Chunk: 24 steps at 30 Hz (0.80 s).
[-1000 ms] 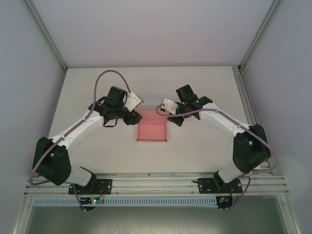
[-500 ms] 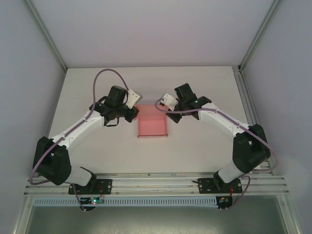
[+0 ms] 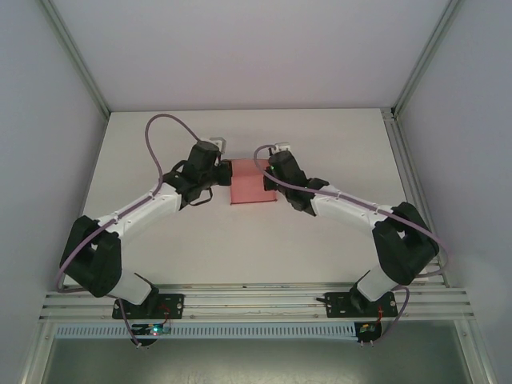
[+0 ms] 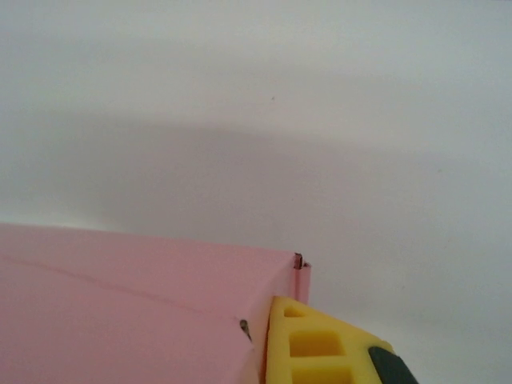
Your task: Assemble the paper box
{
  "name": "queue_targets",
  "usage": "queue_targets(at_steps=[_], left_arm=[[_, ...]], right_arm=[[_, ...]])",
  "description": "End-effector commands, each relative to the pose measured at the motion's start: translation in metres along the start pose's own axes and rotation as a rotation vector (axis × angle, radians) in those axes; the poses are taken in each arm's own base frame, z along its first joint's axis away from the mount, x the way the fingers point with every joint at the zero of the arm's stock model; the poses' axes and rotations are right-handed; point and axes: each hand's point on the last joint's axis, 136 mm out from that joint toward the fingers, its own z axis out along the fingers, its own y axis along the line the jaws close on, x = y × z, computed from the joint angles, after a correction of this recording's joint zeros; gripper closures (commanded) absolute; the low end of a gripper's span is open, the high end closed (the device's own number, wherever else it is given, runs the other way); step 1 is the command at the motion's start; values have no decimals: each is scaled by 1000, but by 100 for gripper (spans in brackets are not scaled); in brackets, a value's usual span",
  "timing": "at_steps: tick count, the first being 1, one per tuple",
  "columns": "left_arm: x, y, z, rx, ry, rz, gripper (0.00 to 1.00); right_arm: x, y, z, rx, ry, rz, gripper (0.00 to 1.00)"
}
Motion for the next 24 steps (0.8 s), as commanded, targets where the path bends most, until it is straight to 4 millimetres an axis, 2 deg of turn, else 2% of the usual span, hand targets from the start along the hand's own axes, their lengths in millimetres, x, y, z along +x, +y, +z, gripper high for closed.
queue_targets(at_steps=[1, 7, 11, 15, 21, 24], left_arm=[[-27, -36, 2, 127, -133, -140, 100], [4, -26, 19, 111, -59, -119, 100], [21, -20, 21, 110, -25, -103, 100], [37, -17, 23, 130, -1, -88, 100], [57, -9, 27, 111, 28, -82, 100], [71, -8, 31, 125, 41, -76, 100]], right_arm=[[-30, 39, -10, -89, -187, 204, 100], [-4, 32, -10, 15, -215, 103, 98], [20, 21, -3, 36, -225, 104, 97], [35, 22, 5, 11, -217, 104, 96], [62, 24, 16, -17, -152, -10, 94], [65, 20, 14, -13, -176, -66, 94]])
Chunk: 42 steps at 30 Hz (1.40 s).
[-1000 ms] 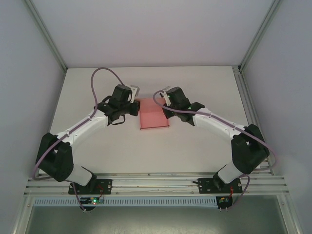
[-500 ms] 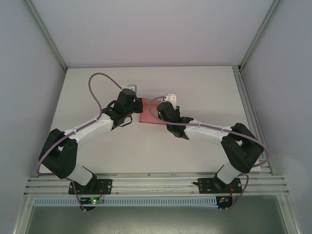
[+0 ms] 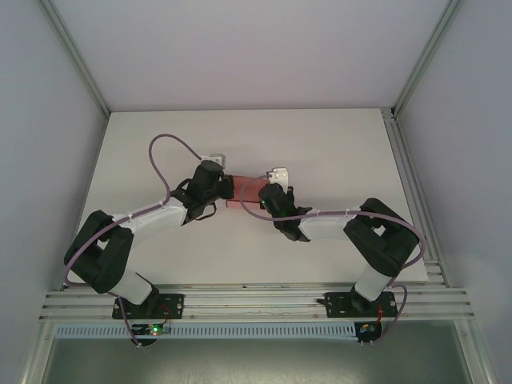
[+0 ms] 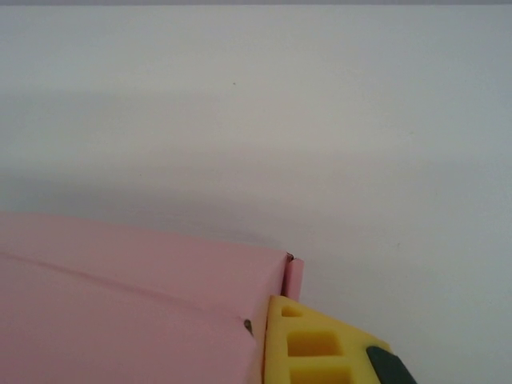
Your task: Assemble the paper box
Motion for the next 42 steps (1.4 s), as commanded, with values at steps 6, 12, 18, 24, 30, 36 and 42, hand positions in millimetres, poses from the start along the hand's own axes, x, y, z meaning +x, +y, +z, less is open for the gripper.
queue_targets(at_steps=[6, 12, 18, 24, 30, 36, 42], left_arm=[[41, -11, -4, 97, 91, -18, 95], [42, -6, -23, 63, 111, -10, 76], [44, -2, -57, 41, 128, 10, 46], [50, 5, -88, 19, 139, 9, 0], [24, 14, -105, -75, 62, -123, 0], [-14, 22, -96, -148, -77, -283, 0], [-33, 20, -67, -100, -73, -346, 0]], right_arm=[[10, 24, -13, -166, -37, -136, 96], [29, 13, -16, -118, -15, -201, 100], [31, 4, -22, -60, -14, -242, 100], [42, 4, -22, -54, 4, -287, 100], [52, 8, -25, -79, 13, -333, 100], [54, 7, -28, -81, 8, -373, 98], [59, 9, -26, -72, 18, -408, 98]])
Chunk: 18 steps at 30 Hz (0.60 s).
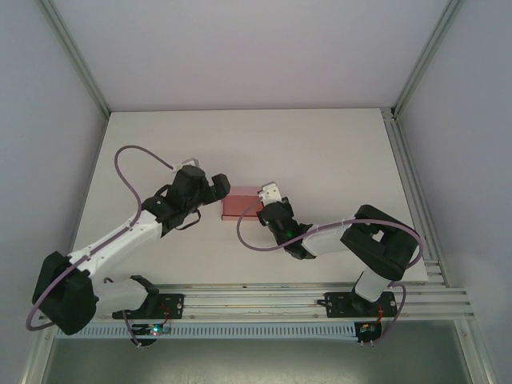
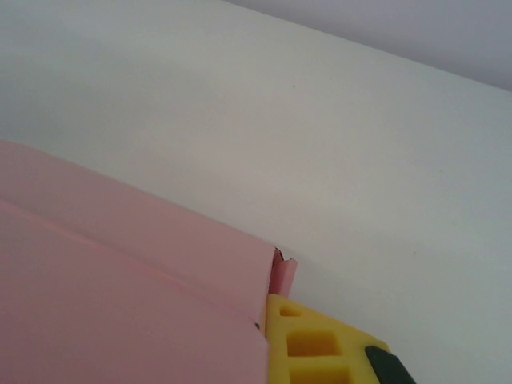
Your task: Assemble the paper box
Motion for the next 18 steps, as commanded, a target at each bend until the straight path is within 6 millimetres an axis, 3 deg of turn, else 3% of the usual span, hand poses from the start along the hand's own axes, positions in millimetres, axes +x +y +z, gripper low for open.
queue_targets(at_steps=[1, 5, 7, 8, 10, 13, 18], left_arm=[[-21, -9, 16, 19, -33, -72, 1], [0, 0, 42, -8, 69, -30, 0], [15, 2, 53, 13, 126, -15, 6], [21, 1, 57, 39, 152, -10, 10], [31, 7, 60, 37, 175, -15, 15], [41, 15, 62, 28, 195, -24, 29], [65, 25, 63, 54, 244, -60, 41]], right_arm=[[35, 4, 0, -10, 96, -118, 98], [29, 8, -3, -34, 82, -107, 92], [24, 12, -7, -64, 82, -104, 84], [21, 15, -10, -89, 81, -107, 76], [17, 26, -18, -174, 83, -118, 50], [19, 40, -34, -289, 108, -119, 27], [19, 32, -59, -329, 112, -92, 16]])
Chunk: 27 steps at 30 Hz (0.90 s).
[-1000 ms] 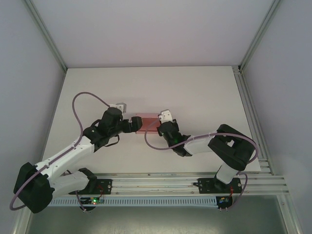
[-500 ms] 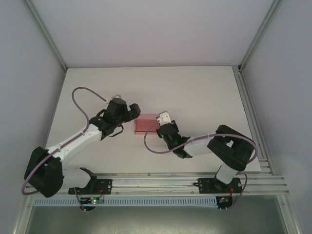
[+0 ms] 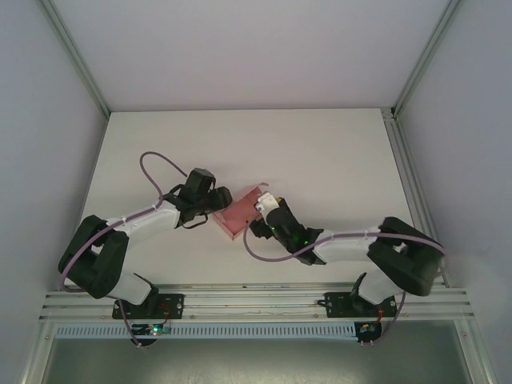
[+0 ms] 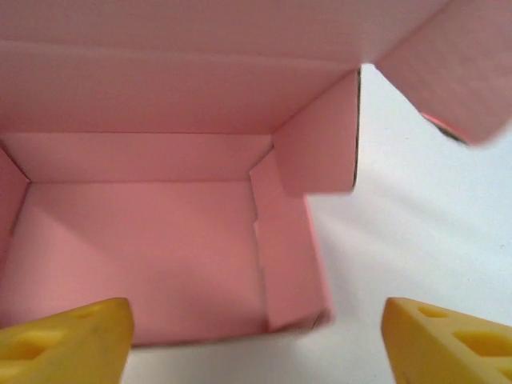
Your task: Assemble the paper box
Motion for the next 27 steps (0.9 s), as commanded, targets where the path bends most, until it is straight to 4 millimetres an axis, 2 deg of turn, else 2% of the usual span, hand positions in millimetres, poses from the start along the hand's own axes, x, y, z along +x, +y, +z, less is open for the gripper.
queue_targets(at_steps=[1, 3, 4, 9, 13, 17, 21, 24, 27], left_arm=[[9, -1, 3, 61, 17, -23, 41], [17, 4, 6, 55, 25, -10, 41], [20, 4, 8, 60, 26, 12, 41], [22, -3, 11, 76, 37, 77, 43], [16, -5, 11, 50, 30, 121, 42], [24, -10, 19, 43, 83, 197, 45], [30, -15, 25, 15, 117, 254, 48], [30, -16, 29, 5, 123, 268, 48], [29, -19, 30, 4, 123, 279, 49]], right_arm=[[11, 6, -18, -70, 38, 0, 12], [8, 5, -29, -85, 30, 13, 3], [6, 4, -33, -89, 24, 23, 2], [-3, -9, -45, -54, -20, 75, 2], [-15, -30, -51, 2, -42, 173, 2], [-49, -46, -68, -11, -126, 279, 2], [-92, -77, -88, 83, -218, 343, 2], [-120, -88, -82, 108, -201, 369, 2], [-117, -94, -57, 192, -59, 342, 2]])
